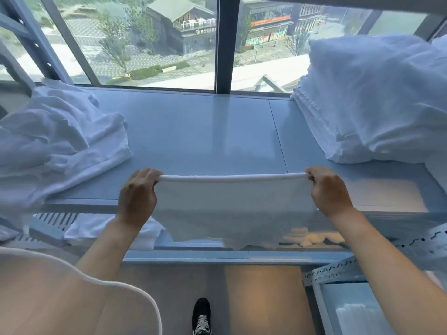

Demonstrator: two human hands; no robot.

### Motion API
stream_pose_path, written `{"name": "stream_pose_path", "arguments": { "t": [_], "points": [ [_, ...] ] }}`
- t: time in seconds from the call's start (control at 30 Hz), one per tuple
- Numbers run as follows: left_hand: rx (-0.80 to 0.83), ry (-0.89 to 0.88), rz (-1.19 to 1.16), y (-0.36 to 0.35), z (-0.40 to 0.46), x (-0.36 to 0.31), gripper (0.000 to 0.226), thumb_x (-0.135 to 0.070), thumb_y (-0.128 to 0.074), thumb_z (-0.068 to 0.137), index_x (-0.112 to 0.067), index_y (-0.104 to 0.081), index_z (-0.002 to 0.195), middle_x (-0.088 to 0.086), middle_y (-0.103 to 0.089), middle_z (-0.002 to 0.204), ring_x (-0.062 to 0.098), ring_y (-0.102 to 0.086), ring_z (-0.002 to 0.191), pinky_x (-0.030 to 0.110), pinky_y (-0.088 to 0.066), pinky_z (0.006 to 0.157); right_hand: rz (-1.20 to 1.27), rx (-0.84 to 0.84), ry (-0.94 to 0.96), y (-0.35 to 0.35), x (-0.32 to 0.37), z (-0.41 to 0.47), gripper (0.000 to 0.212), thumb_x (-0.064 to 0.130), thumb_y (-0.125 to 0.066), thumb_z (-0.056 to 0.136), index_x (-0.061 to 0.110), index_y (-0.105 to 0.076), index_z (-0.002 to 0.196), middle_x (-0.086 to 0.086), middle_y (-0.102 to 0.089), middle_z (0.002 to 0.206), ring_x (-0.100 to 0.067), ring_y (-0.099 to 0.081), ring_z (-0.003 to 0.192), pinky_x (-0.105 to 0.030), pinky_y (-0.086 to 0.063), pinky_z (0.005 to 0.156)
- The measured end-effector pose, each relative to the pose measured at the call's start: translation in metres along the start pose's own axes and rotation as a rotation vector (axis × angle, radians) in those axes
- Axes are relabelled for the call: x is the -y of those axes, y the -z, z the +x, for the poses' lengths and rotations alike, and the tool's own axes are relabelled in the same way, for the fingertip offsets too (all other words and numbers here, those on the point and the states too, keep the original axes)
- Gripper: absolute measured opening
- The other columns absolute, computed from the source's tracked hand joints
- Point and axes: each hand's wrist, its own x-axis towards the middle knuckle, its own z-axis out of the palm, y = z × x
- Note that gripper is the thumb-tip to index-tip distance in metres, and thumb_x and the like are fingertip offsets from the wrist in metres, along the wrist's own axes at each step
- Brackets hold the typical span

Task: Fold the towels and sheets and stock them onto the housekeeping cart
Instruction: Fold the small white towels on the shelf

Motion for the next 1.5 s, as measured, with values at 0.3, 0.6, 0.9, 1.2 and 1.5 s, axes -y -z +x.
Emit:
{"name": "stream_pose_path", "arguments": {
  "t": [0.3,0.6,0.9,1.2,1.5],
  "points": [
    [0.179,0.039,0.065,-0.070,0.062,0.036,0.044,0.016,-0.051,0.073,-0.008,-0.066,0.106,0.013,-0.066,0.098,0.040,-0.059,0.094,0.047,-0.048,0.075,-0.204,0.058,-0.157,-0.078,0.009,0.050,0.032,-0.014,-0.054,0.071,0.008,-0.061,0.093,-0.016,-0.063,0.092,-0.040,-0.058,0.089,-0.044,-0.038,0.073],
    [0.218,0.161,0.079,-0.099,0.092,0.040,0.064,0.019,-0.048,0.069,-0.008,-0.065,0.125,0.016,-0.062,0.116,0.042,-0.055,0.109,0.049,-0.044,0.086,-0.292,0.101,-0.296,-0.104,0.016,0.083,0.057,-0.014,-0.054,0.071,0.009,-0.061,0.123,-0.016,-0.055,0.124,-0.038,-0.051,0.112,-0.046,-0.035,0.092],
    [0.230,0.173,0.115,-0.097,0.091,0.043,0.068,0.019,-0.049,0.072,-0.013,-0.068,0.130,0.016,-0.058,0.132,0.042,-0.051,0.121,0.053,-0.043,0.094,0.015,0.500,0.110,-0.139,0.123,0.021,0.063,0.059,-0.031,0.104,0.036,-0.022,0.161,0.015,-0.004,0.171,-0.014,0.006,0.158,-0.060,0.001,0.124],
    [0.515,-0.016,0.146,-0.096,-0.002,-0.039,0.059,-0.049,-0.047,0.101,-0.032,-0.037,0.157,0.003,-0.024,0.168,0.031,-0.021,0.154,0.065,-0.017,0.120,-0.027,0.502,0.109,-0.145,0.118,0.021,0.070,0.066,-0.023,0.101,0.038,-0.009,0.163,0.019,0.009,0.170,-0.012,0.016,0.156,-0.058,0.007,0.124],
    [0.500,-0.024,0.137,-0.118,0.004,-0.020,0.069,-0.068,-0.016,0.098,-0.043,-0.010,0.162,-0.009,0.001,0.173,0.019,0.007,0.159,0.056,0.003,0.125,-0.044,0.521,0.182,-0.156,0.109,0.056,0.077,0.073,-0.024,0.095,0.040,-0.009,0.163,0.017,0.005,0.171,-0.013,0.010,0.158,-0.056,0.004,0.125]
  ]
}}
